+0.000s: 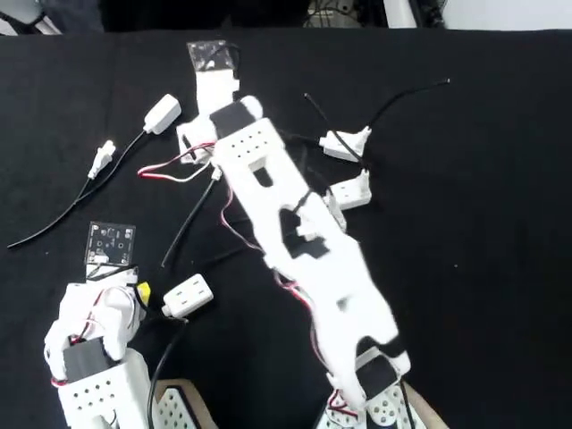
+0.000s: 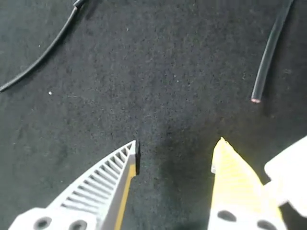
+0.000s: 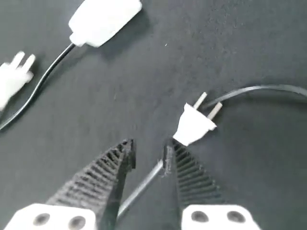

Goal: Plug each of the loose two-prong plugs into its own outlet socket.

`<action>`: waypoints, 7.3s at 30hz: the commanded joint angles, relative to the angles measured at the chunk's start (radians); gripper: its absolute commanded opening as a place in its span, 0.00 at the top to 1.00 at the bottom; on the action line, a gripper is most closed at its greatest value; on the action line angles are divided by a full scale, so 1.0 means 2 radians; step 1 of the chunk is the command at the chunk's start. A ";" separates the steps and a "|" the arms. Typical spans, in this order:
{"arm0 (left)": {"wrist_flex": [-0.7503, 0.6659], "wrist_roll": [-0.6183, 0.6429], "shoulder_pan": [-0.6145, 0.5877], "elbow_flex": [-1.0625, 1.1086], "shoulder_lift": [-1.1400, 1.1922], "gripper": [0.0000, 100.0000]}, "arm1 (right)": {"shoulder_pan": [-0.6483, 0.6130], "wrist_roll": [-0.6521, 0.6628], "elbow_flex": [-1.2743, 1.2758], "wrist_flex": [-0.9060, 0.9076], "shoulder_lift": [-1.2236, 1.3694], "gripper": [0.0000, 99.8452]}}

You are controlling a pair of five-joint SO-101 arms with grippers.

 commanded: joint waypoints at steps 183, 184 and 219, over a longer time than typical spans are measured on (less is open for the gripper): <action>-0.011 -0.023 0.001 0.008 -0.004 0.75 | -0.045 0.278 -0.318 0.132 0.125 0.99; -0.011 -0.023 0.001 0.008 -0.004 0.75 | -0.045 0.280 -0.320 0.145 0.109 0.99; -0.009 -0.023 -0.003 0.008 -0.004 0.75 | -0.071 0.864 0.646 0.153 -0.610 0.99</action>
